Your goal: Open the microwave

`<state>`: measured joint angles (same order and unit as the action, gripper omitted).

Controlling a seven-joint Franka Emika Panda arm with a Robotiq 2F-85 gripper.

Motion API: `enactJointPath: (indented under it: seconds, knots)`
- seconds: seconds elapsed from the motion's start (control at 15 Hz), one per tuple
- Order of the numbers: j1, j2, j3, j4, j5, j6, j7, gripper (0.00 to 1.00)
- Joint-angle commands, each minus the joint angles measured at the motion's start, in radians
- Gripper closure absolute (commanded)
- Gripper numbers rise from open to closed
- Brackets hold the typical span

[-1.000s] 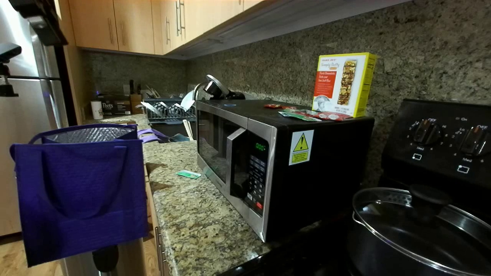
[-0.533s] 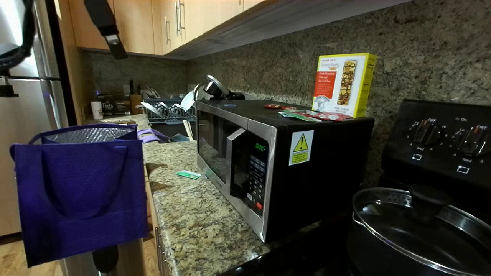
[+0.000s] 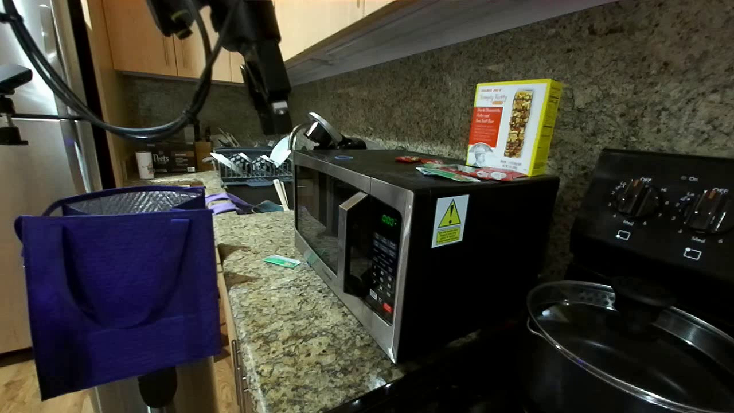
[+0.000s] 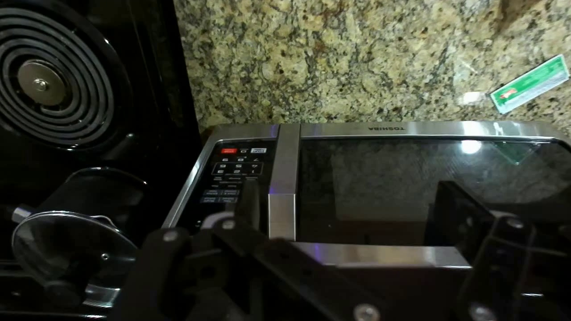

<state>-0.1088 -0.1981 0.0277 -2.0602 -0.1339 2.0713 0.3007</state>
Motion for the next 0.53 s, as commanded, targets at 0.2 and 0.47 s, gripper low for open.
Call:
enactJointPath:
  seconds: [0.2, 0.47]
  knots:
    - [0.004, 0.196, -0.064, 0.118, 0.002, 0.070, 0.002, 0.00]
    - [0.001, 0.251, -0.102, 0.127, 0.052, 0.121, -0.015, 0.00]
